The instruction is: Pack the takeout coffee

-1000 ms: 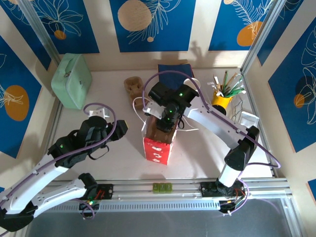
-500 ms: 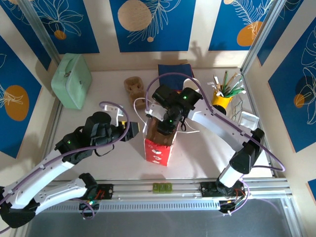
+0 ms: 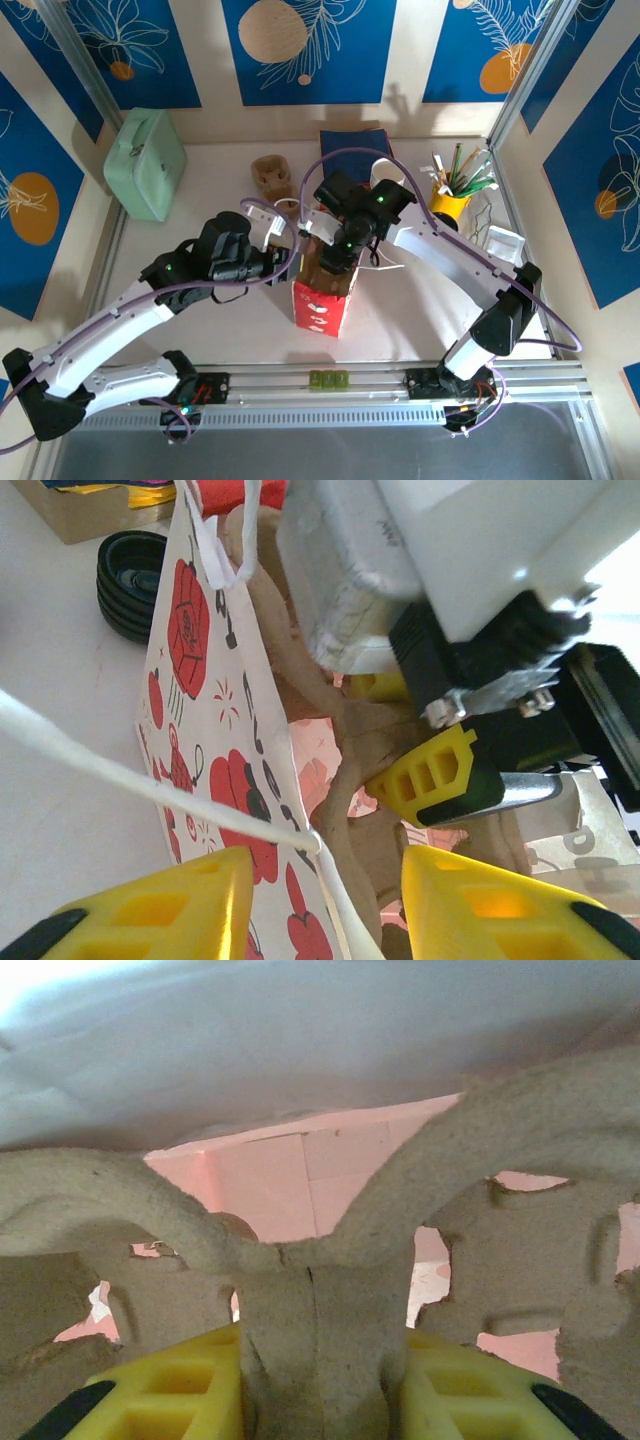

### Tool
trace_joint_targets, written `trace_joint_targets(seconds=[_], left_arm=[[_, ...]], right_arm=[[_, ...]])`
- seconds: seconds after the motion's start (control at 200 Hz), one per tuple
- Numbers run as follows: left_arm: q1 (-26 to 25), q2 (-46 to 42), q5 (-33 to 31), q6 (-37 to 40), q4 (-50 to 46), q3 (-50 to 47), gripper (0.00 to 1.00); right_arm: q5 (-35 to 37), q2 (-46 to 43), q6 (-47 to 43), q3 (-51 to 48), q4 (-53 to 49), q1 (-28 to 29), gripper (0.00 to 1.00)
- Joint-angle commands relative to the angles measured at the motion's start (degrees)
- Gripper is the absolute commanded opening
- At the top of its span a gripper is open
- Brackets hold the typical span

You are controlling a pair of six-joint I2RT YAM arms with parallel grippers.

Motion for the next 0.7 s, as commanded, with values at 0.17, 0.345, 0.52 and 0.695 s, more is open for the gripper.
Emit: trace_joint_targets(seconds=[0.17,0.345,0.52,0.695], left_arm=[[0.0,1.1,-1.2,2.0,1.6,1.6,0.37],[0.0,0.7,-1.1,1.9,2.1,0.7,0.36],[0.0,1.3,-1.1,2.4,2.4,0.4,0.36],[-0.1,2.0,-1.8,3.0,1.9,0.7,0.28]], right_arm=[[-3.9,-1.0,1.0,-2.5,0.7,-0.4,0.33],[-4.2,-0.8,1.2,-3.2,1.0,-0.7,0.32],[-4.3,-1.3,1.2,-3.3,1.3,-0.8,0.33],[-4.0,-1.7,1.3,-3.6,1.4,-0.9,0.33]])
